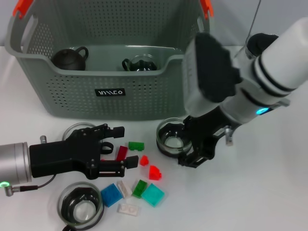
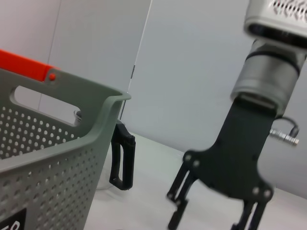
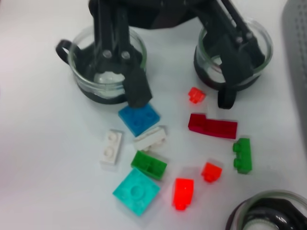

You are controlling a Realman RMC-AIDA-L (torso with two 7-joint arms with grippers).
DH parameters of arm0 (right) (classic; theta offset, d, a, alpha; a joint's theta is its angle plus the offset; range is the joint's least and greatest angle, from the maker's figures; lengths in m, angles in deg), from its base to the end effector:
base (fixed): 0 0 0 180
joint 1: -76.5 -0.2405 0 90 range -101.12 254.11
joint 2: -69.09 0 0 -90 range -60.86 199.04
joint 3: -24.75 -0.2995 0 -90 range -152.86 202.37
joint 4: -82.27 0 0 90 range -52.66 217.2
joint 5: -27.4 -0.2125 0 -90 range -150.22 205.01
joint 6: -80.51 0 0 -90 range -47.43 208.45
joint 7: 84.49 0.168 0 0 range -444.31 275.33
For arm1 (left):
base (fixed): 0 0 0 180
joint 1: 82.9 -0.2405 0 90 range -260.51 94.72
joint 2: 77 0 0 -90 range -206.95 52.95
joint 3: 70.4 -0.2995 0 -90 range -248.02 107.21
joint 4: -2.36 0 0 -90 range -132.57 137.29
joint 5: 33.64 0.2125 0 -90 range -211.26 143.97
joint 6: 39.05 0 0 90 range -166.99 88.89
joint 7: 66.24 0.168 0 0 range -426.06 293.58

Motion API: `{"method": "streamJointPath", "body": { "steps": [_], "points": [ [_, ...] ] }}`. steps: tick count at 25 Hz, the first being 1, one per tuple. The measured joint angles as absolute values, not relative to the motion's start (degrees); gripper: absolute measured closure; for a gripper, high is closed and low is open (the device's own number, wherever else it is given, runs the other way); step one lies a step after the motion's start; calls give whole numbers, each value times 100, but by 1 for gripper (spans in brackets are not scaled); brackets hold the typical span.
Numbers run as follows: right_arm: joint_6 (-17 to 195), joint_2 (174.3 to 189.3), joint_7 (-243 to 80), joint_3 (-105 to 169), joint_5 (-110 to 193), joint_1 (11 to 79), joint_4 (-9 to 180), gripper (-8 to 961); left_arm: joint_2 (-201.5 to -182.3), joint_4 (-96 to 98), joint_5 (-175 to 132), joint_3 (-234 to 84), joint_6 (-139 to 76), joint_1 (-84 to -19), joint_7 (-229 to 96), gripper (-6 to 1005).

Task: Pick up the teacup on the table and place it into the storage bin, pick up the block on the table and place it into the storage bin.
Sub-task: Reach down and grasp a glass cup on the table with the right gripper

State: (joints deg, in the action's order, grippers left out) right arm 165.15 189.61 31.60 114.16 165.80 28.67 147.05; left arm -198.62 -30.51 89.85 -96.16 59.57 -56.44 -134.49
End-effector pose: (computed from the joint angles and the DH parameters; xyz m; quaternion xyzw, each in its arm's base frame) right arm 0.1432 0.3879 -0.1127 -0.9831 -0.0213 -0.1805 0.0236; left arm -0.3080 0.3046 -0.0574 -0.9267 -0.2128 -0.2906 0.1071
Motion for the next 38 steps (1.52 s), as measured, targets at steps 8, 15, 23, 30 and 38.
{"method": "streamJointPath", "body": {
  "steps": [8,15,23,30,38],
  "points": [
    [15351,18994,3471,12393,16549,2602,14023,272,-19856,-3048,9012,-9615,5927,-5645,-13402,66],
    [14806,19001,3725,12906,16547,2508,13707,271,-19855,-3028,9034,-9616,5913,-5644,-13365,66],
    [14279,19027,3860,13231,16494,2473,13456,270,-19855,-3024,9037,-9616,5907,-5648,-13365,66],
    [14083,19022,4090,13394,16485,2472,13438,426,-19855,-3024,9037,-9615,5888,-5660,-13343,66],
    [14134,19026,4093,13421,16446,2465,13423,758,-19855,-3015,9037,-9615,5877,-5713,-13231,66]
  ]
}}
